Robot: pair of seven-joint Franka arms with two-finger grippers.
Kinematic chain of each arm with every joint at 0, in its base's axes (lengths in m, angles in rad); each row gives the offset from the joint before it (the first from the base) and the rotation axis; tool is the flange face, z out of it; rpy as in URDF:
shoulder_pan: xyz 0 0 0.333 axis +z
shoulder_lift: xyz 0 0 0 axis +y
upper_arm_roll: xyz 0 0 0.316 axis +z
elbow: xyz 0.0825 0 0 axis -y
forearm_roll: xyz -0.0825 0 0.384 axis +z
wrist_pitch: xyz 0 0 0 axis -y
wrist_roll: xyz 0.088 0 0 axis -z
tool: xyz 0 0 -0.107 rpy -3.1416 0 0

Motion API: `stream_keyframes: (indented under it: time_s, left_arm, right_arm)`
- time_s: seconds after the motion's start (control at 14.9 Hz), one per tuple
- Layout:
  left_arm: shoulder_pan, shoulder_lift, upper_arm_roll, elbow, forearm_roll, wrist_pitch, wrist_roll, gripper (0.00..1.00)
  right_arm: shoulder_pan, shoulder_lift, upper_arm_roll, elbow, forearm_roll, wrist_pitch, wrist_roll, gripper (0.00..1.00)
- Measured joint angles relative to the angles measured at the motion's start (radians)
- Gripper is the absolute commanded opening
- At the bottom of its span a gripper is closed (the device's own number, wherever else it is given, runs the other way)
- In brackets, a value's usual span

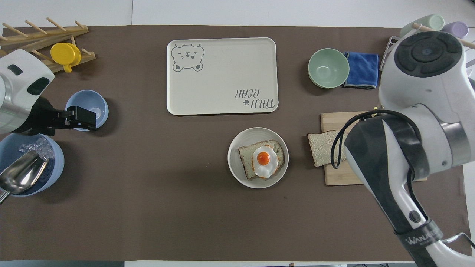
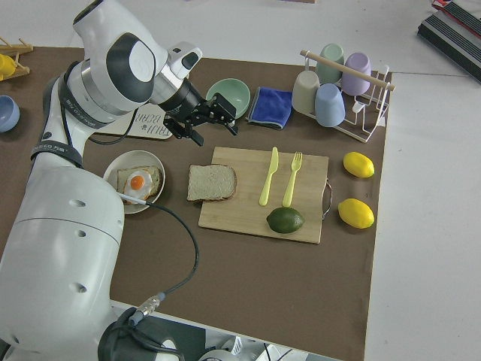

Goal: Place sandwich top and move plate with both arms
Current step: 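Reach the right gripper to the bread slice on the cutting board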

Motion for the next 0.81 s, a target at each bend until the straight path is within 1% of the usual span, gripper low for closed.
stream_keyframes:
  time_s: [0.2, 0.34, 0.47, 0.74, 0.81]
  left_arm:
    - [0.000, 0.000, 0.000, 0.000, 0.000, 0.000, 0.000, 1.00]
    - [0.000, 0.000, 0.000, 0.000, 0.000, 0.000, 0.000, 1.00]
    - [0.000, 0.000, 0.000, 0.000, 0.000, 0.000, 0.000, 1.00]
    - [0.000, 0.000, 0.000, 0.000, 0.000, 0.000, 0.000, 1.00]
    - [0.000, 0.000, 0.001, 0.000, 0.000, 0.000, 0.000, 1.00]
  right_arm:
    - [0.058, 0.051, 0.001, -0.041, -0.059, 0.012, 0.151, 1.00]
    - [0.077, 0.064, 0.001, -0.079, -0.073, 0.046, 0.210, 1.00]
    - [0.060, 0.063, -0.004, -0.106, -0.076, 0.063, 0.222, 1.00]
    - [0.034, 0.059, -0.009, -0.110, -0.081, 0.065, 0.221, 1.00]
    - [0.038, 0.057, -0.008, -0.113, -0.104, 0.065, 0.220, 1.00]
